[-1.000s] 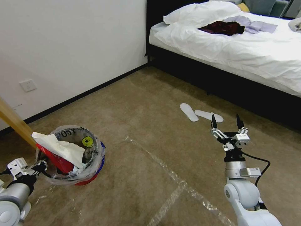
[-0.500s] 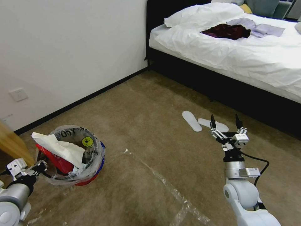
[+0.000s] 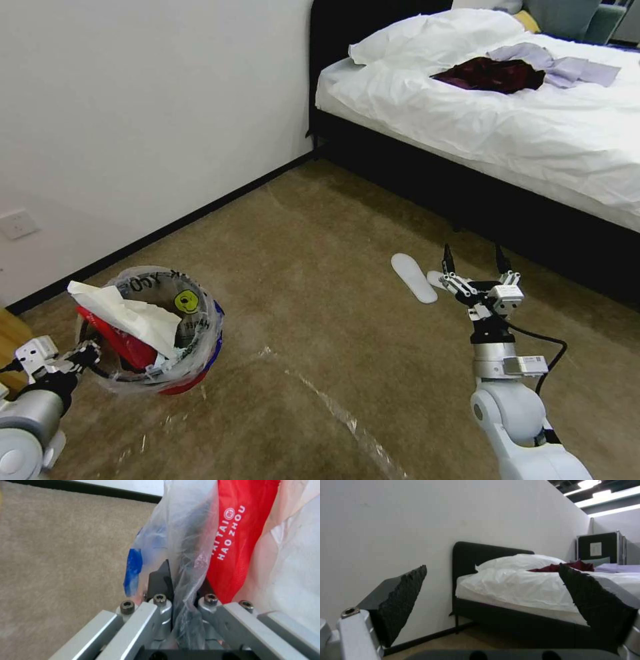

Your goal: Pick up the trash bin and place the garbage on the floor into it.

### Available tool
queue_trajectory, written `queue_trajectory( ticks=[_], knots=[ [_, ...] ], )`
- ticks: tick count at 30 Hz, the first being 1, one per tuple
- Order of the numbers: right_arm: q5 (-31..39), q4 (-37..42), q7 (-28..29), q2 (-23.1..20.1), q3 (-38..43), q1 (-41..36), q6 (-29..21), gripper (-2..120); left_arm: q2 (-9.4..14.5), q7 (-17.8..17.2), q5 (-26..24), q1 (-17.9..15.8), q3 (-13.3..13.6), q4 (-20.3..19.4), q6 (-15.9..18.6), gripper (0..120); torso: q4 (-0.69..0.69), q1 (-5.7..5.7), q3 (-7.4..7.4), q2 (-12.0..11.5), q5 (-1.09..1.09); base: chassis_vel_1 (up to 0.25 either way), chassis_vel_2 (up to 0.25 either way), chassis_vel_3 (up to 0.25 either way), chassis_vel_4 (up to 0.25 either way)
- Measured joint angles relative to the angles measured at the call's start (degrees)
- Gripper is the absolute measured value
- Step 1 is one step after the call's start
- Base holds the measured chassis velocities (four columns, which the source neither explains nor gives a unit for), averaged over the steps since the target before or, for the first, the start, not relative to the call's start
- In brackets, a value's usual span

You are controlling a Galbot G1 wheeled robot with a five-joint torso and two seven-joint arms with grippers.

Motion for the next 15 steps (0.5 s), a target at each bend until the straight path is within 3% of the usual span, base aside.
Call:
queue_trajectory(
  ticks=[15],
  knots=[
    [-0.2,-0.3,0.0,0.1,-0.3,0.2,0.3,100,0.1,0.0,0.0,0.0,0.0,0.2,0.0,3,0.0,0.0,0.01,0.0,0.01,-0.168,0.179,0.175,-0.17]
  ],
)
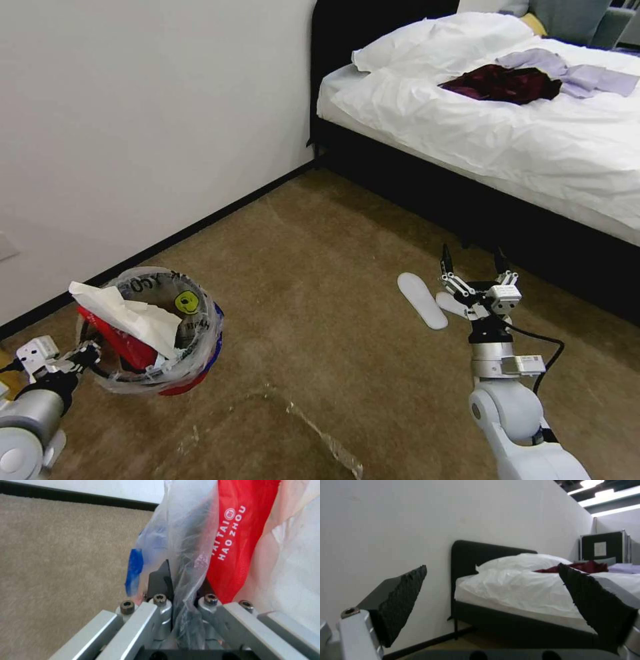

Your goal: Pick up the trash bin and place the garbage on the floor into it.

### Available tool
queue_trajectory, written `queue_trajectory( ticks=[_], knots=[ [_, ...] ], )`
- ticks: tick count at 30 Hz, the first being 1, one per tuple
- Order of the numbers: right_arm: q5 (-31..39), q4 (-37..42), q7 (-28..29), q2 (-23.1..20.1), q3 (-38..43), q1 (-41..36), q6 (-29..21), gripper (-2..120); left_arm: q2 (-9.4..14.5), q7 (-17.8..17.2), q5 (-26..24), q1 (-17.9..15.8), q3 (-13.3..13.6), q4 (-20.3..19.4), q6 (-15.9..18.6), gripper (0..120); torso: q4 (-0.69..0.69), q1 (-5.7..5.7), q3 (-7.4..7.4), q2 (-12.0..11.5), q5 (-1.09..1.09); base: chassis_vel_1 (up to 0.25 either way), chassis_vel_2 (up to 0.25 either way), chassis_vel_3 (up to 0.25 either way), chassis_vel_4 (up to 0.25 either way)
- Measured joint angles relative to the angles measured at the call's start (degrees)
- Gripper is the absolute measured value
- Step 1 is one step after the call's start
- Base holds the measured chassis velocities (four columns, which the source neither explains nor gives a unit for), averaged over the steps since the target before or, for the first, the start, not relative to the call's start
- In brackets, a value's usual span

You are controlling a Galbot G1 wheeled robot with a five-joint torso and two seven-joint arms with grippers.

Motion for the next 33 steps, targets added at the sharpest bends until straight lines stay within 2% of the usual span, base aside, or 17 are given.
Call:
queue_trajectory(
  ticks=[4,20,33],
  knots=[
    [0.0,0.3,0.0,0.0,0.1,-0.4,0.1,100,-0.2,0.0,0.0,0.2,0.1,-0.3,0.0,3,0.0,0.01,0.0,0.0,-0.01,-0.085,0.106,0.127,-0.082],
    [-0.3,0.9,0.0,0.7,0.9,-1.1,0.4,100,-0.6,0.1,0.1,1.0,-0.1,-1.5,0.0,3,0.0,-0.01,-0.01,0.0,-0.01,0.0,0.0,0.0,0.0],
    [-1.3,0.7,-0.2,1.8,1.5,-1.6,0.6,100,0.0,0.4,0.2,1.3,0.1,-2.0,-0.2,3,0.0,-0.01,-0.01,0.0,-0.01,-0.003,0.005,0.003,-0.003]
  ],
)
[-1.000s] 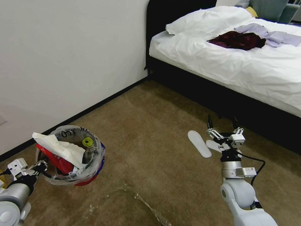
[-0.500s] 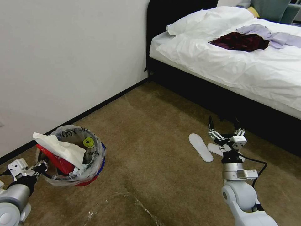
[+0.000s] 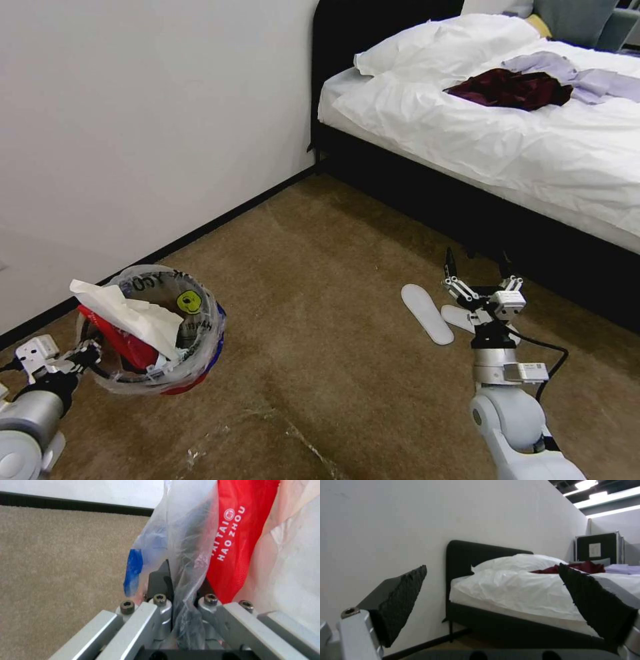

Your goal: Pick up the trash bin and place the garbage on the floor into it.

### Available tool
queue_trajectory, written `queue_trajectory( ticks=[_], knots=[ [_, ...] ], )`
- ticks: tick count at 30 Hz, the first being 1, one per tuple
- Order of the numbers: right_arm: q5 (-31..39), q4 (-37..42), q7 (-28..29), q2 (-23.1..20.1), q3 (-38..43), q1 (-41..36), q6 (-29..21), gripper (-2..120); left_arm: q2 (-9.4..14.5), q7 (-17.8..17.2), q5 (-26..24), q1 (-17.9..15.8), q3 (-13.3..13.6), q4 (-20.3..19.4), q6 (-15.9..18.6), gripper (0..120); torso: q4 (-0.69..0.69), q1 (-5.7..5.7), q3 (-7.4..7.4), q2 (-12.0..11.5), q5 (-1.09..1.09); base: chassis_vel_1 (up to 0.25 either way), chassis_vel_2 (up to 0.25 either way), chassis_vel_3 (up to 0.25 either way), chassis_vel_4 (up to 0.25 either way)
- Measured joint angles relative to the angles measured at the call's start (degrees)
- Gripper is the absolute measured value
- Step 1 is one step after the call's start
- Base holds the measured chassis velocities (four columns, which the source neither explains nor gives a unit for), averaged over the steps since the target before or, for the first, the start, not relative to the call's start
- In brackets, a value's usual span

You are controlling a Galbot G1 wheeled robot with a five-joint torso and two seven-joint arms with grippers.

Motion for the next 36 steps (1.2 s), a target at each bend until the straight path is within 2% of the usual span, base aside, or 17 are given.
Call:
queue_trajectory(
  ticks=[10,16,28,34,36],
  knots=[
    [-1.0,-0.2,0.1,0.3,0.2,-0.2,0.1,100,0.7,0.1,0.0,0.1,0.1,-0.1,-0.2,3,0.0,0.03,0.02,0.0,0.0,-0.091,0.086,0.082,-0.08],
    [-2.5,-1.6,0.5,0.7,0.3,-0.2,0.1,100,1.0,4.0,3.6,-0.6,0.6,1.2,-1.4,3,0.0,0.02,0.01,0.0,-0.01,-0.013,0.026,0.02,-0.028],
    [-3.6,-2.6,1.9,0.9,1.5,-0.2,-0.6,100,1.1,6.5,3.2,-1.0,0.6,2.5,-1.4,3,0.0,0.01,0.0,0.0,0.0,0.0,0.0,0.0,0.0],
    [-3.7,-2.0,3.0,0.8,2.4,-0.8,-3.0,100,0.6,7.1,2.8,-1.3,0.7,2.8,-1.8,3,0.0,0.01,0.0,0.0,0.0,0.0,0.0,0.0,0.0],
    [-4.4,-0.7,5.3,0.8,3.6,-1.7,-6.1,100,0.2,7.2,3.5,-1.4,0.7,2.9,-1.9,3,0.0,0.01,0.0,0.0,0.0,0.0,0.0,0.0,0.0]
  ],
)
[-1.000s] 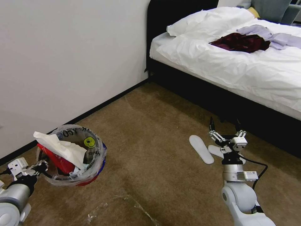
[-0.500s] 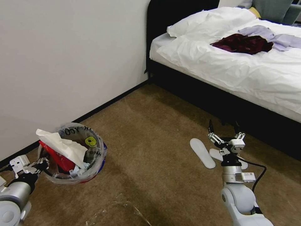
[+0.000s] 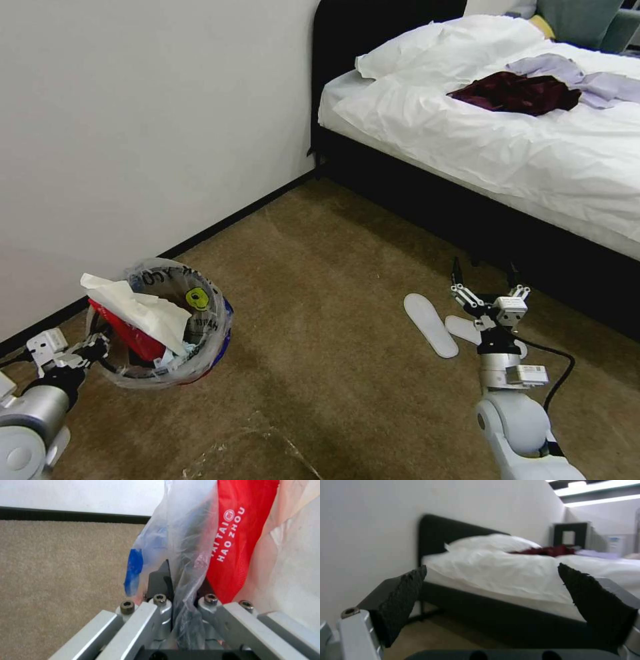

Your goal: Pick up the trash bin and place the garbage on the floor into it.

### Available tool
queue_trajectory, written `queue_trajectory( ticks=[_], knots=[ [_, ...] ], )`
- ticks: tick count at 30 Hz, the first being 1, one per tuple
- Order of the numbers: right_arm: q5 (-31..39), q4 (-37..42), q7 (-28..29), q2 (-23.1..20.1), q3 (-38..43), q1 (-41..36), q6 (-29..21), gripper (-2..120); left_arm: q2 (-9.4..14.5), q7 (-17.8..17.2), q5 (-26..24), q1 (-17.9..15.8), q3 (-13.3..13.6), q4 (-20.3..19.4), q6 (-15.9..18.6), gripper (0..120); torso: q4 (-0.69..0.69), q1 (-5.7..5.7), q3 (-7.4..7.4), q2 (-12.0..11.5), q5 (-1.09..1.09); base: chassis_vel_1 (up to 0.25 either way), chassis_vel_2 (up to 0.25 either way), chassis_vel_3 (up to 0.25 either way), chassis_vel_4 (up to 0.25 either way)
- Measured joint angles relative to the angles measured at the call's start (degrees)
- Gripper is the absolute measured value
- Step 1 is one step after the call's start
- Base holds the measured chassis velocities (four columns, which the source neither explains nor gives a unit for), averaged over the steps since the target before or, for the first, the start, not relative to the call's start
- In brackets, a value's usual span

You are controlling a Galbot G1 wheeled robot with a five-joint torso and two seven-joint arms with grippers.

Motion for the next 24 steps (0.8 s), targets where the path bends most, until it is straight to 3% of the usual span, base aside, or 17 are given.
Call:
queue_trajectory(
  ticks=[9,24],
  knots=[
    [-1.9,1.6,1.9,0.2,4.9,-1.5,-1.8,100,-0.4,0.0,0.5,-0.3,0.1,-0.4,-0.2,3,-0.01,0.0,0.0,0.0,0.0,0.0,0.0,0.0,0.0],
    [0.7,5.4,1.7,1.6,4.4,-2.7,-1.2,100,-0.8,0.6,2.3,0.1,-0.1,-1.1,-0.9,3,-0.01,0.0,0.0,0.0,0.0,0.0,0.0,0.0,0.0]
  ],
)
